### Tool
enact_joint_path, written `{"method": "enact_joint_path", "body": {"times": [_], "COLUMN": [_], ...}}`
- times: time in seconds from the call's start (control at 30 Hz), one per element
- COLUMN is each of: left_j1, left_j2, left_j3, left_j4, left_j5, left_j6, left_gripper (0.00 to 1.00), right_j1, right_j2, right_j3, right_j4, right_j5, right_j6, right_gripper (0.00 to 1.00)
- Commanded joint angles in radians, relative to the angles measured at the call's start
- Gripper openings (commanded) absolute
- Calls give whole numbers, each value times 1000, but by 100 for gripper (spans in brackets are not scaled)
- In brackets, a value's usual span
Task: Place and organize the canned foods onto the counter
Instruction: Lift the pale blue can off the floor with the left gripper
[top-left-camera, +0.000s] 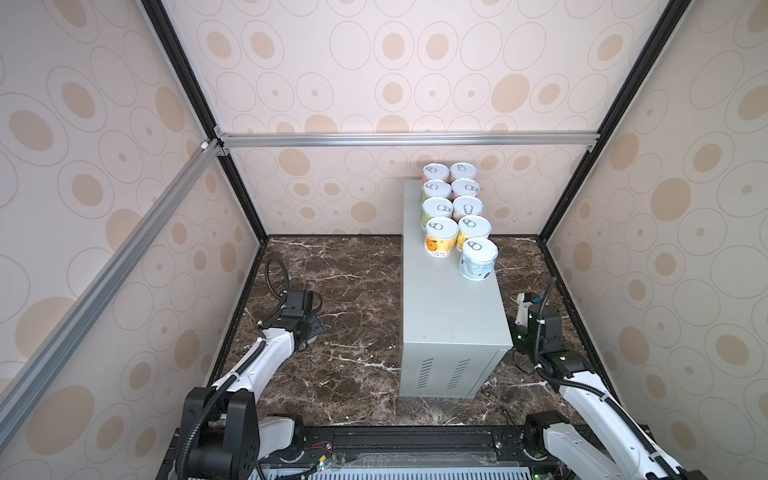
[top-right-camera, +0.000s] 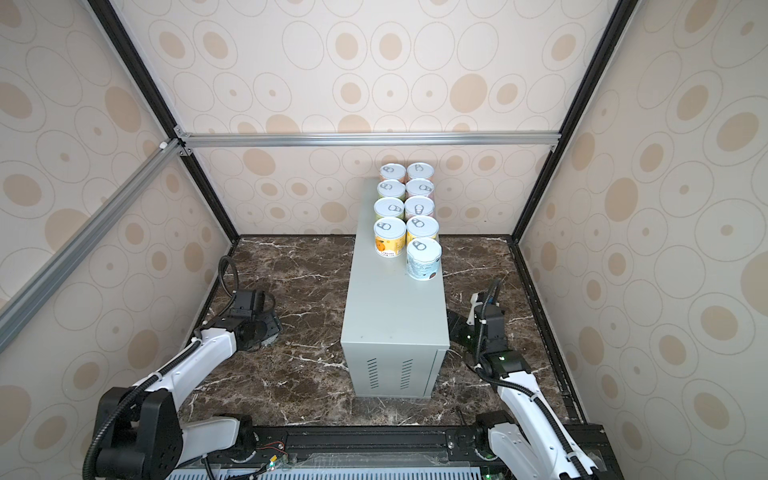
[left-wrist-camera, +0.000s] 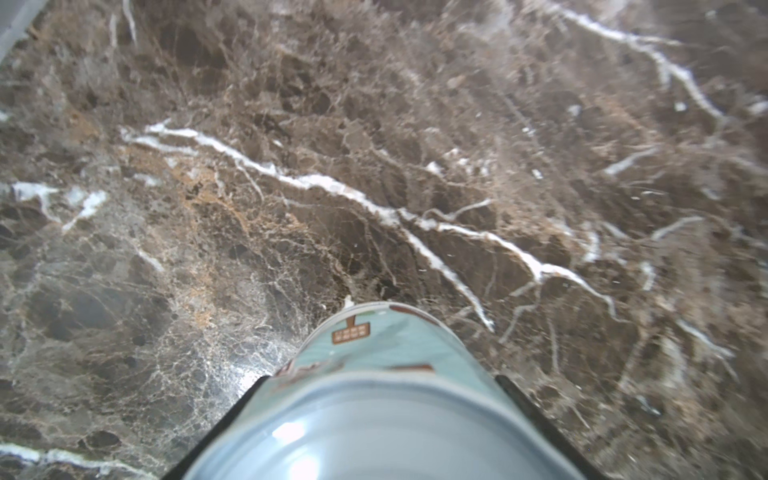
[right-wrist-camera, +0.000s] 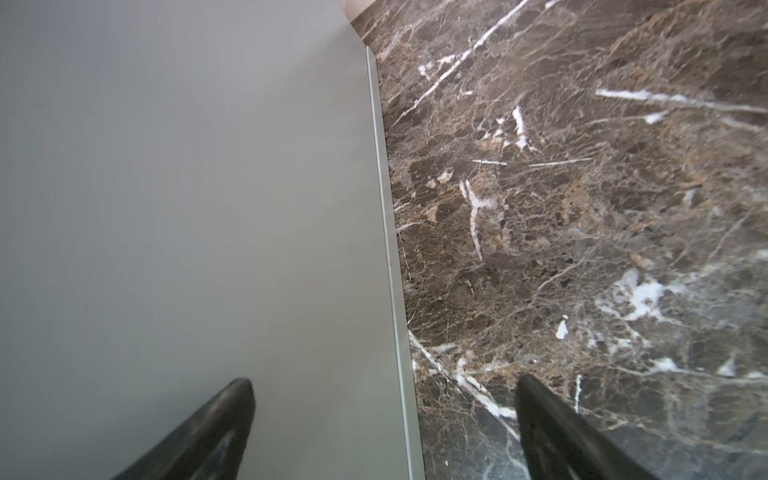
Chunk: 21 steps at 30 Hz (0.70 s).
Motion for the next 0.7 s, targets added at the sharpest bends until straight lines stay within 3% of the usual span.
{"method": "enact_joint_path", "body": {"times": [0.0, 0.43, 0.67], "left_j1": [5, 3, -6], "left_j2": [-69, -210, -224], "left_j3": [70, 153, 247], "left_j4": [-13, -65, -131], "left_j5": [29, 174, 199], "left_j6": [84, 188, 252], "left_gripper": [61, 55, 55], "right_j1": [8, 8, 8], "right_j2": [-24, -56, -72], "right_j3": [36, 90, 122], "right_j4": [-33, -103, -136], "right_j5": [2, 4, 14], "right_j6": [-25, -48, -52], "right_gripper": [100, 100, 100]}}
